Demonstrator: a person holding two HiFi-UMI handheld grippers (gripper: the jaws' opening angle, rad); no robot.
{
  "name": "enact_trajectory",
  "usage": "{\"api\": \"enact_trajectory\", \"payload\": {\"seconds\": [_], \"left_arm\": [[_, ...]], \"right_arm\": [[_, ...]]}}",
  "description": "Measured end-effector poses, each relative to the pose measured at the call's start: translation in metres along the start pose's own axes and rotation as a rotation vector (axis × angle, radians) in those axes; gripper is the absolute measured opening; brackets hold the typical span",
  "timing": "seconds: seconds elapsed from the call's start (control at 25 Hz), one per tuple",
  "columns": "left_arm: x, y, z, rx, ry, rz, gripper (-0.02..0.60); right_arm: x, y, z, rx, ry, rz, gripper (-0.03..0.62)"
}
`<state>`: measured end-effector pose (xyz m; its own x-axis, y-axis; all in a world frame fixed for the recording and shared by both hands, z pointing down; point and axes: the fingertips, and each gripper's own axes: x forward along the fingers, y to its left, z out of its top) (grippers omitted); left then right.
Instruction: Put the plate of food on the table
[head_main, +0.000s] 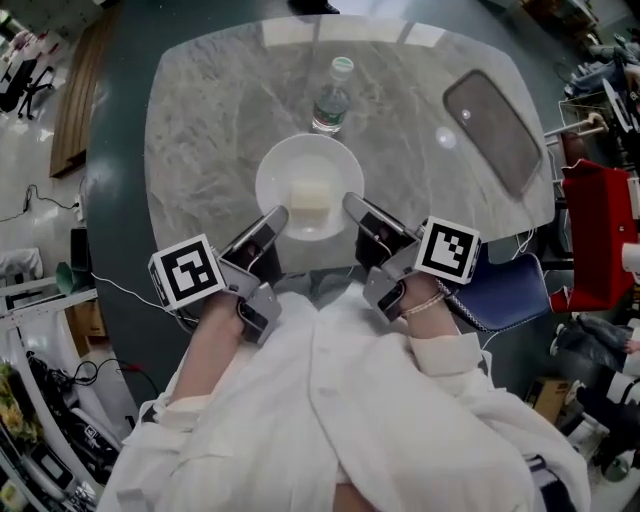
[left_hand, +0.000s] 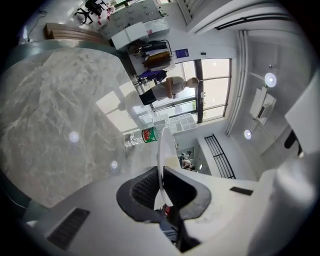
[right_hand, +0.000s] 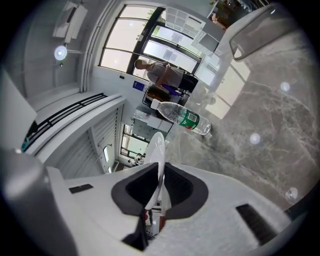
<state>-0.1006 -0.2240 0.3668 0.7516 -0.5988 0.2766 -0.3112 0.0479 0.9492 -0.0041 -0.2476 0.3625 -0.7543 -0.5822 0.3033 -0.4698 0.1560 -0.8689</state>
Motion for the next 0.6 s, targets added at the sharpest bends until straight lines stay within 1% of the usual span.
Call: {"api": "enact_trajectory", "payload": {"seconds": [0.12, 0.28, 0.4, 0.6], "left_arm": [[0.002, 0.002, 0.005, 0.004, 0.021, 0.005, 0.023], [0.005, 0.005, 0.008, 0.003, 0.046, -0.015, 0.023], [0.006, 0.009, 0.007, -0.004, 0.061, -0.004, 0.023], [0.012, 0.012, 0.006, -0.028, 0.075, 0.019, 0.023]], "right_arm": [[0.003, 0.001, 0.003, -0.003, -0.017, -0.007, 0.028], [0.005, -0.002, 0.0, 0.01, -0.019, -0.027, 0.028], [0.008, -0.004, -0.001, 0.004, -0.013, -0.021, 0.028], [0.008, -0.011, -0.001, 0.03, -0.005, -0.027, 0.028]]}}
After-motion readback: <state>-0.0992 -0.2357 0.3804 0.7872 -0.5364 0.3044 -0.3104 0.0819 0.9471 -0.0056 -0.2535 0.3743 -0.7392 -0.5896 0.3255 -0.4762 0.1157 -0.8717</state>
